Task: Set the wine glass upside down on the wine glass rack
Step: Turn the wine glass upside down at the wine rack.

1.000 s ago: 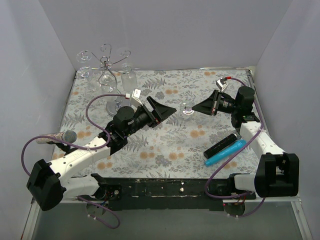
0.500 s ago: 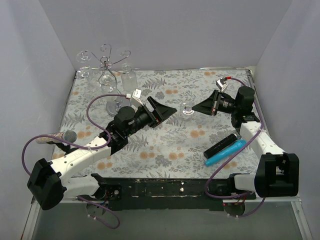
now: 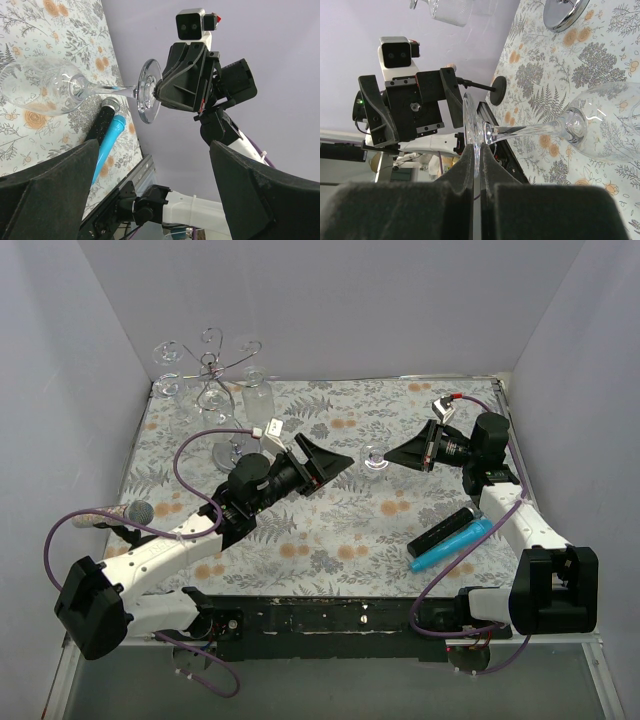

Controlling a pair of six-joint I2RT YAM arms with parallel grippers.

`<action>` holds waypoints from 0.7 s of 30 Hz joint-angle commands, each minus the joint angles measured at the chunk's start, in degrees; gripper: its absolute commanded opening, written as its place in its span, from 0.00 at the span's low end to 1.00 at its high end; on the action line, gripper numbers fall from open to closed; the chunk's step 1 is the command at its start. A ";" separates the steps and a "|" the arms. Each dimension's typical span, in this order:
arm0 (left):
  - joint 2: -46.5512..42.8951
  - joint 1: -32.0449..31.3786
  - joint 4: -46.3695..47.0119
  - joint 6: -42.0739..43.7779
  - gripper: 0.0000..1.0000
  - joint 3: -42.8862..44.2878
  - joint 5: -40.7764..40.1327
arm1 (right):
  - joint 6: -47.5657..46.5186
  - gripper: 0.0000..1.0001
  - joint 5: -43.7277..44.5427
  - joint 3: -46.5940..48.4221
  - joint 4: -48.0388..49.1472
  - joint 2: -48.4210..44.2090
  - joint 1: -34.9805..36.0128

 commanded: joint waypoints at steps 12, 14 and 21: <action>2.97 -0.31 3.12 -0.14 0.93 -0.28 0.77 | 0.63 0.01 -2.25 0.72 5.16 -1.51 -0.36; 2.98 -0.23 3.21 -0.14 0.93 -0.28 0.94 | 0.55 0.01 -2.17 0.72 5.42 -1.51 -0.45; 3.77 -0.23 4.35 -0.93 0.93 -0.80 2.96 | 0.98 0.01 -2.34 0.80 5.95 -1.16 -0.36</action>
